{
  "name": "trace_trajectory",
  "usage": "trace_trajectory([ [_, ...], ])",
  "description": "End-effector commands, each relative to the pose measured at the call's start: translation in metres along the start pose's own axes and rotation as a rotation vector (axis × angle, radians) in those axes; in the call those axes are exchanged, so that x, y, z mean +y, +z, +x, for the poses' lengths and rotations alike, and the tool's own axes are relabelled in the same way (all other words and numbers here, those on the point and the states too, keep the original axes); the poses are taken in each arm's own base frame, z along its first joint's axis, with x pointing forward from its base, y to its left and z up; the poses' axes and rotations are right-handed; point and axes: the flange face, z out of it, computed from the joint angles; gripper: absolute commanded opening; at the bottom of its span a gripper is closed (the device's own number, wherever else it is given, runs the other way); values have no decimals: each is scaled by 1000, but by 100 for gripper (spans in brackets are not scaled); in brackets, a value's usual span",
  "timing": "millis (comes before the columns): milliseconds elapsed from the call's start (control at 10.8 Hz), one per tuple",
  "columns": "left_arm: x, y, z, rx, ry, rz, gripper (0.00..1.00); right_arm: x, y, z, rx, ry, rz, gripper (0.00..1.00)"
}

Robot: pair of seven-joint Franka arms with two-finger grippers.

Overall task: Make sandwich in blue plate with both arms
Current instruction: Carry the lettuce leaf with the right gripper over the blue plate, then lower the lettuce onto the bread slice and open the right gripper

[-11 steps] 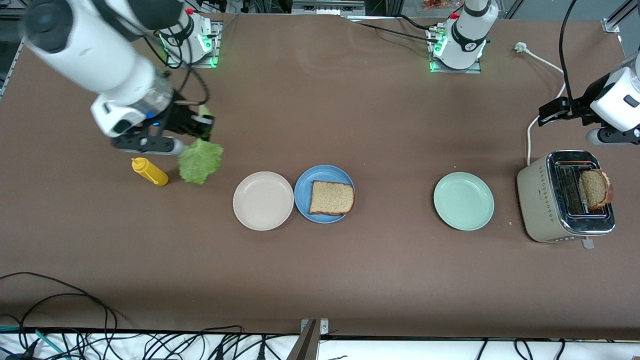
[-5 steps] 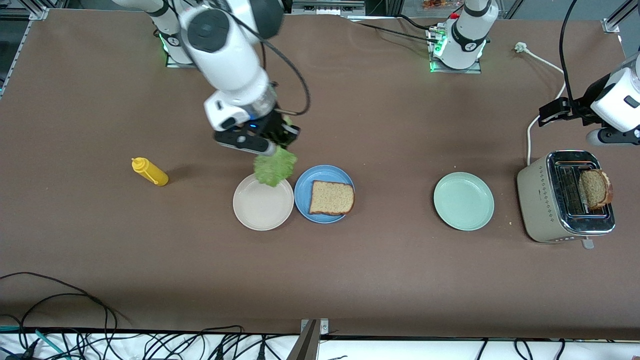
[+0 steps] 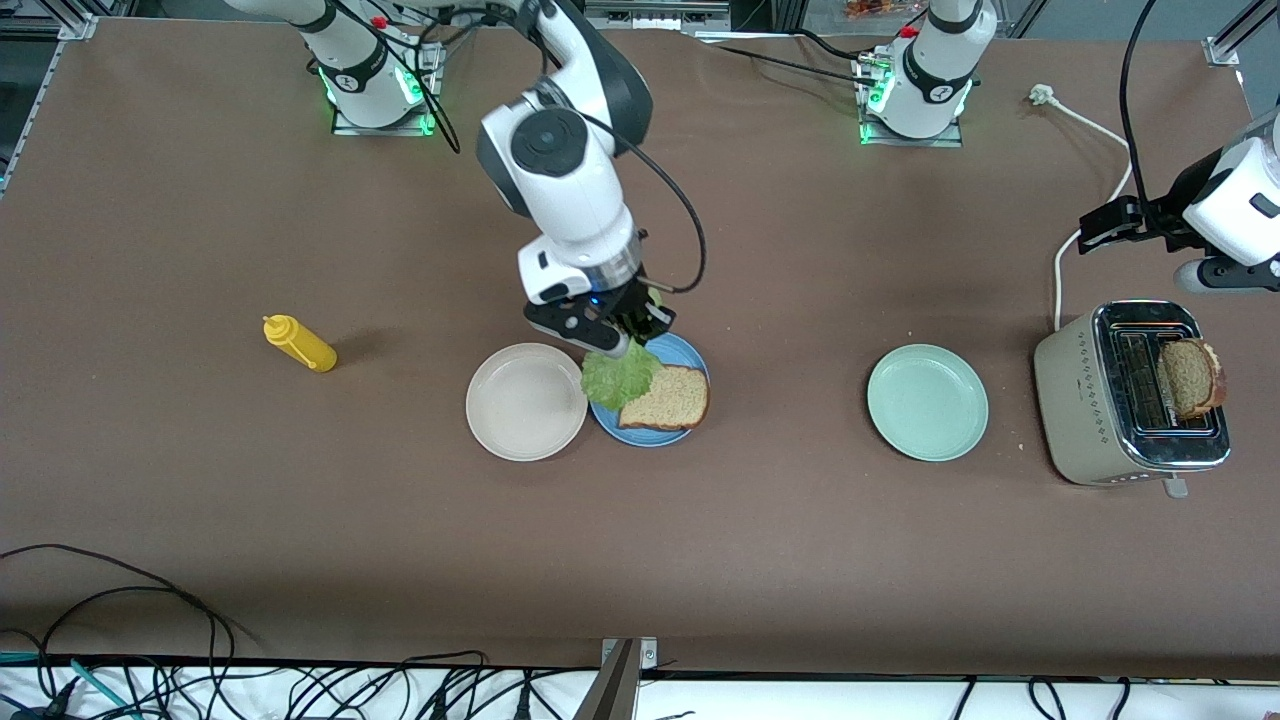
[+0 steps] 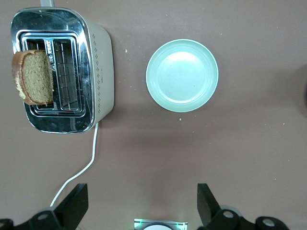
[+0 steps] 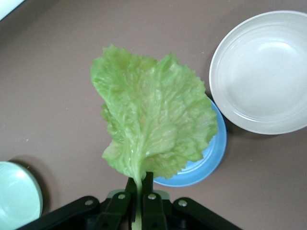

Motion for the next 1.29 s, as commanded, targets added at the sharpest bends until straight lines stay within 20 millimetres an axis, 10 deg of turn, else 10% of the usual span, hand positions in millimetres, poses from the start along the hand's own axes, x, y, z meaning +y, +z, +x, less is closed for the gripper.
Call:
trace_trajectory([
  [0, -3, 3, 3, -5, 1, 3, 100, -22, 49, -15, -19, 42, 27, 0],
  [553, -4, 9, 8, -16, 0, 43, 100, -13, 134, -26, 3, 58, 56, 0],
  [1199, -4, 9, 8, -15, 0, 32, 100, -4, 163, -26, 40, -59, 25, 0],
])
